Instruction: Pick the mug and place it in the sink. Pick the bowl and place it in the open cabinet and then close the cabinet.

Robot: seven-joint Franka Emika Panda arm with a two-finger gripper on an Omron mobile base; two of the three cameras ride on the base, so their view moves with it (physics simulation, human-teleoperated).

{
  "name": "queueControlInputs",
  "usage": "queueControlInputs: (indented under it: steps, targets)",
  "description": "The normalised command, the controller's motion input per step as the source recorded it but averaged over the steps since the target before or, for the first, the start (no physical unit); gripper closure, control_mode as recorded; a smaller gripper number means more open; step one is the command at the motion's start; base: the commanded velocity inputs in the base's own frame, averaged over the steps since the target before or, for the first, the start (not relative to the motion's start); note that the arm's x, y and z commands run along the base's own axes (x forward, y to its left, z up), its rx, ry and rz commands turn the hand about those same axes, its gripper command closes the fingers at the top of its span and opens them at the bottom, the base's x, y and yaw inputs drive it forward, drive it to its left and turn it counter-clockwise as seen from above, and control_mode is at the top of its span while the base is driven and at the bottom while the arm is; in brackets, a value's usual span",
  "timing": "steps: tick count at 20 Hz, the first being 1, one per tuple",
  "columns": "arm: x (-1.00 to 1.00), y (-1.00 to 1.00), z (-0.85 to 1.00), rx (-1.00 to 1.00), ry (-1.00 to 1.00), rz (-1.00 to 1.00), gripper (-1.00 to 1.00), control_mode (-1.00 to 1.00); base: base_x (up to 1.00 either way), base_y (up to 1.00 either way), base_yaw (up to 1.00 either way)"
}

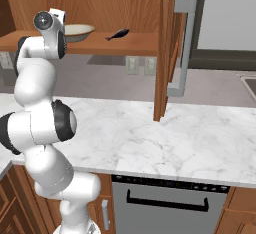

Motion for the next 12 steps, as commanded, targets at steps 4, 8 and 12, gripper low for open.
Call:
queueControlInputs:
  steps: [4, 8, 12]
  targets:
    - [-0.94, -0.2, 0.0, 0.0, -0.05, 0.0, -1.0, -1.0, 0.0, 0.0, 0.0]
    - [-1.0, -0.21, 0.0, 0.0, -0.04, 0.0, -1.0, -1.0, 0.0, 0.0, 0.0]
    - [-0.91, -0.3, 0.0, 0.0, -0.03, 0.0, -1.0, -1.0, 0.0, 0.0, 0.0]
